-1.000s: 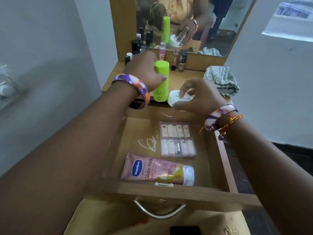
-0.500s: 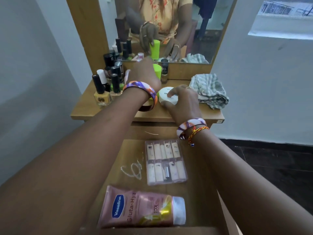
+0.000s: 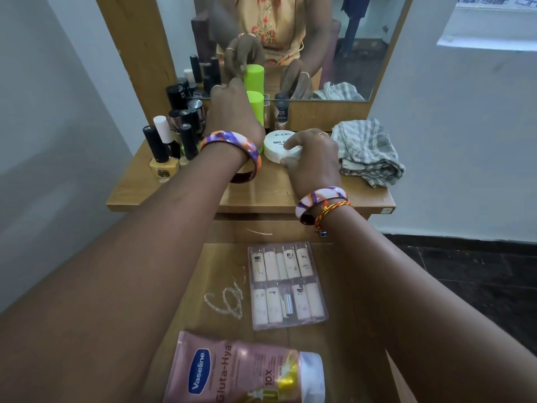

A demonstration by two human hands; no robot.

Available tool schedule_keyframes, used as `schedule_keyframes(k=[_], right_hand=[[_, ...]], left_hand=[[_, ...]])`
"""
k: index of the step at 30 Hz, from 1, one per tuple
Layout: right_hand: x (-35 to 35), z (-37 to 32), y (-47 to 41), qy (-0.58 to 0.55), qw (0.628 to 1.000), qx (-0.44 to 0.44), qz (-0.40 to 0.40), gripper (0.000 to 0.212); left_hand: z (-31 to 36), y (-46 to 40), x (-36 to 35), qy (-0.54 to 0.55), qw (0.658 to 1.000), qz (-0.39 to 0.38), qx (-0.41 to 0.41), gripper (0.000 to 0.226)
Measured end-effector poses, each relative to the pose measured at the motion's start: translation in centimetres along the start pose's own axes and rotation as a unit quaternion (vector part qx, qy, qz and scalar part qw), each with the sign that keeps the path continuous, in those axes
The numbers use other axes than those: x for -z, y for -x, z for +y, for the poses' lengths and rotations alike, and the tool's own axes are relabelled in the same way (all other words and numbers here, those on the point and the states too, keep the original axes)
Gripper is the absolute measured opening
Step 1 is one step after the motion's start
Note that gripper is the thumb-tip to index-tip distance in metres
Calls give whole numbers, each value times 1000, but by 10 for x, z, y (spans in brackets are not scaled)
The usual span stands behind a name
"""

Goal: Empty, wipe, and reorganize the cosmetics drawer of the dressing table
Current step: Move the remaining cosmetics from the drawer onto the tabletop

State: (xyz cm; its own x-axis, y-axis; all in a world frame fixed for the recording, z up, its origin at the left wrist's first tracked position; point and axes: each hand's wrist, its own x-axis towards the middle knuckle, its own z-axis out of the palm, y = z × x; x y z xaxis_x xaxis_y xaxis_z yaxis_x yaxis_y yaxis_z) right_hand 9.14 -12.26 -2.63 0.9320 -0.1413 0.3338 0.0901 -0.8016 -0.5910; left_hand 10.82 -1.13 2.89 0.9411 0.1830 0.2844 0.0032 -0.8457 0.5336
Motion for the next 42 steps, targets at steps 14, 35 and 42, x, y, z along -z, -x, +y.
schedule_keyframes(k=[14,35,42], right_hand=[[47,-16,78,-13,995,75,-61,9],[58,2,169,172,885,47,-431,48],[112,4,137,150,920,-11,-363,36]], left_hand=[[-19,117,28,105,974,-46,-197,15],[-76,179,39,-68,922,-348,-158,23],[-46,162,67,51,957,-211,-194,27]])
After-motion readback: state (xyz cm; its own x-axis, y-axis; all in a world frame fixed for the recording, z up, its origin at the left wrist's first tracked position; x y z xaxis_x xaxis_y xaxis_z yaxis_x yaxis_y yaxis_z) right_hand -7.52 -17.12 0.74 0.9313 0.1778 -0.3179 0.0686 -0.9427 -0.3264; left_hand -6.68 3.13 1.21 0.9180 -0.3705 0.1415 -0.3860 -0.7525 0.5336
